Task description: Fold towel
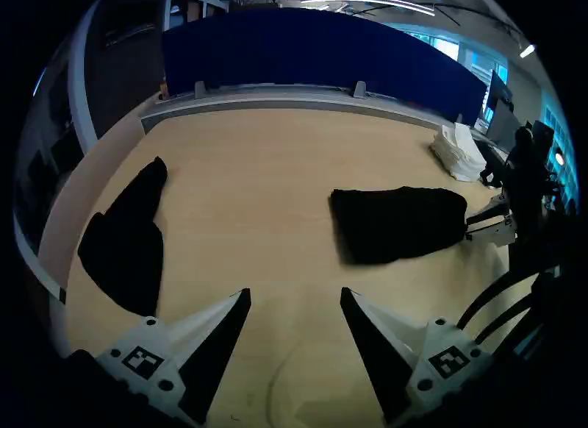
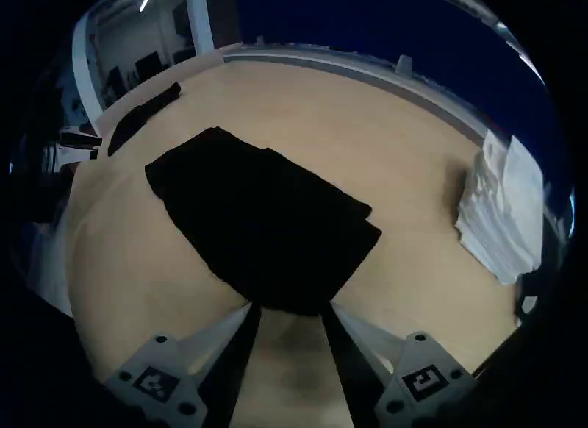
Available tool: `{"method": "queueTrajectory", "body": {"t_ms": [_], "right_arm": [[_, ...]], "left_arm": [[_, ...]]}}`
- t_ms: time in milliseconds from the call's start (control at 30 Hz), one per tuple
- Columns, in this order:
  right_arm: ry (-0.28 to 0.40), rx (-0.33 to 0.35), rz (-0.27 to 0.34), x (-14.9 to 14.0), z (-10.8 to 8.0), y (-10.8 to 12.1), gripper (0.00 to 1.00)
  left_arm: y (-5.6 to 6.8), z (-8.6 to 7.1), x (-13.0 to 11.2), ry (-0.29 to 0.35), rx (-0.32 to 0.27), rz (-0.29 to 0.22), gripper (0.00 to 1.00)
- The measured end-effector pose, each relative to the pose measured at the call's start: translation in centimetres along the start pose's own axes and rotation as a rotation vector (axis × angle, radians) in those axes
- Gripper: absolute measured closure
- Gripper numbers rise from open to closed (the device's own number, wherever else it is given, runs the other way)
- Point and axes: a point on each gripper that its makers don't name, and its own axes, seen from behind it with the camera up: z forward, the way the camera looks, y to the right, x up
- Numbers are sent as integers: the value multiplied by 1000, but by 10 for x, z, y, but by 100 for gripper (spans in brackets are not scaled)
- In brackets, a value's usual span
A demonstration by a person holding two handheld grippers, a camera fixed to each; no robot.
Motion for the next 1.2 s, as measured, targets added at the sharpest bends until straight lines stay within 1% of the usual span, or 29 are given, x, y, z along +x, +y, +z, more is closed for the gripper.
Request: {"method": "queueTrajectory", "body": {"t_ms": [100,233,367,433,567,700,800,1000,1200], "right_arm": [[1,-1,-1,0,2,3,49],[3,8,0,2,2,1,51],[-7,17,1,-1,5,-1,69],[-11,18,2,-2,6,-1,72],[-10,13,6,-1,5,0,76],[2,-15,-1,4,3,5,92],[8,-25,-8,4,0,5,94],[6,-3,-1,0,-3,-3,96],[26,-17,-12,5,-11,-3,97]], "left_arm": [[0,-2,-2,-4,-4,2,10],[0,-1,-5,-9,-5,4,10],[1,0,-5,-11,-8,6,10],[2,0,-4,-11,-10,7,10],[2,1,-2,-10,-11,12,10],[2,2,0,-11,-10,16,10],[2,2,0,-10,-11,16,10],[2,3,-1,-10,-11,14,10],[2,4,0,-10,-10,20,10]]}}
